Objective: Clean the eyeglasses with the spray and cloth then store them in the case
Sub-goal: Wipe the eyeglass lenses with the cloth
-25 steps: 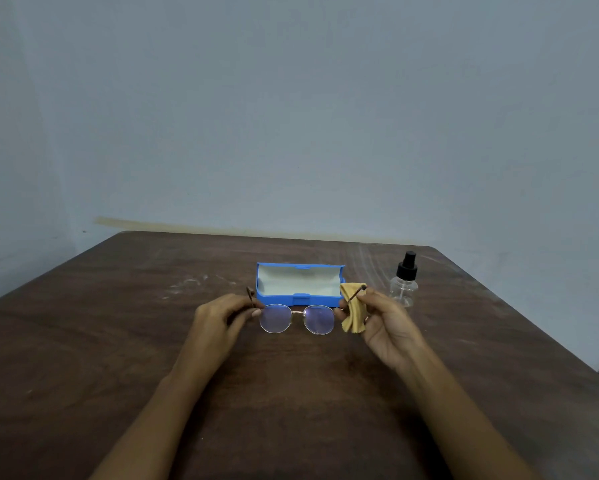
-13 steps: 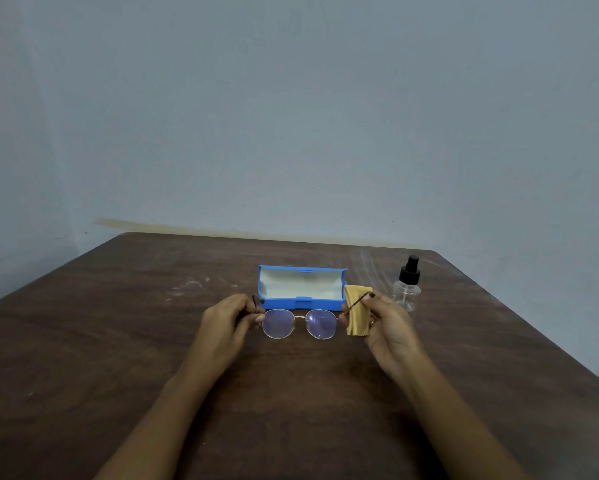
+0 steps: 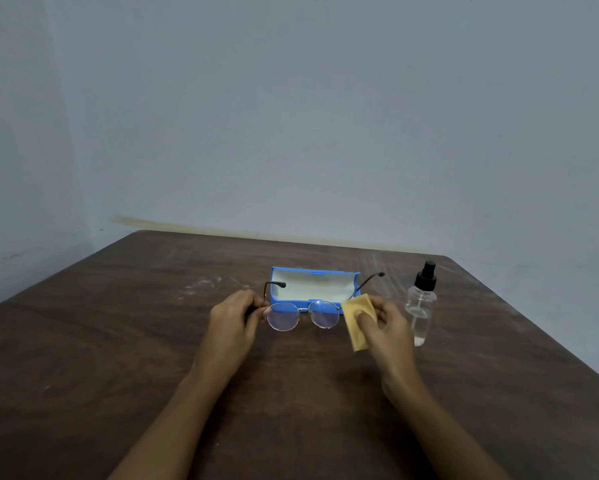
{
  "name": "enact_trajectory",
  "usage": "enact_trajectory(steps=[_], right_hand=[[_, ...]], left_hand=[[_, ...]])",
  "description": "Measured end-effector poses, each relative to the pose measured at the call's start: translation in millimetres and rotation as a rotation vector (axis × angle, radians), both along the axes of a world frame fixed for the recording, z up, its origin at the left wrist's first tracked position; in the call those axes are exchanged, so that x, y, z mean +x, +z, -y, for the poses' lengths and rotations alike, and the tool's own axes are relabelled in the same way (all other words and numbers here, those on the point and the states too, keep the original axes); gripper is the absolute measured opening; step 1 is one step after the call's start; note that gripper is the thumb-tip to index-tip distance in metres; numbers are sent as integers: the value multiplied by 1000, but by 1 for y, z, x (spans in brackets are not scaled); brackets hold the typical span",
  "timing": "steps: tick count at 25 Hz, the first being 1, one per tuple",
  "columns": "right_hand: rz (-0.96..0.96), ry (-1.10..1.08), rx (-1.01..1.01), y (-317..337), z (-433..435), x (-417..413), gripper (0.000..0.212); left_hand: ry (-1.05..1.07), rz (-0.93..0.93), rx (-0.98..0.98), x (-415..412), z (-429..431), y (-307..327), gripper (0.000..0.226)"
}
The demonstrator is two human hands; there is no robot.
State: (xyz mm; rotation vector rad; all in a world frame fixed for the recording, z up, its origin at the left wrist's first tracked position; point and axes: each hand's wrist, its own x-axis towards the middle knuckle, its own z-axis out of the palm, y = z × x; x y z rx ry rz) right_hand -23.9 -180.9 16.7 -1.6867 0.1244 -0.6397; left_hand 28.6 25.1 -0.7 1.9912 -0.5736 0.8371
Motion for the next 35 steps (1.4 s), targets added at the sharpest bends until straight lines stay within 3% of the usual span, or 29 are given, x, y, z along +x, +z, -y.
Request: enact_trajectory(steps=[7,11,14,21,28,35], right_hand=[[346,-3,-576,0,-39,8,20],[274,-124,-866,2,-62,19,14],[195,-207,-1065,-4,-80,21,25],[133,-177,-1041,-19,-83,28,31],[141,21,-979,-18,-78,27,22],[172,62,-986,-14,-69,18,22]], left_hand=[[26,29,18,0,6,1,8],[26,13,22,1,9,0,8],[25,2,2,2,10,-1,9],[-11,0,5,1,13,-1,13],[-14,-17,20,0,8,2,11],[11,-48,-1,1,8,2,18]])
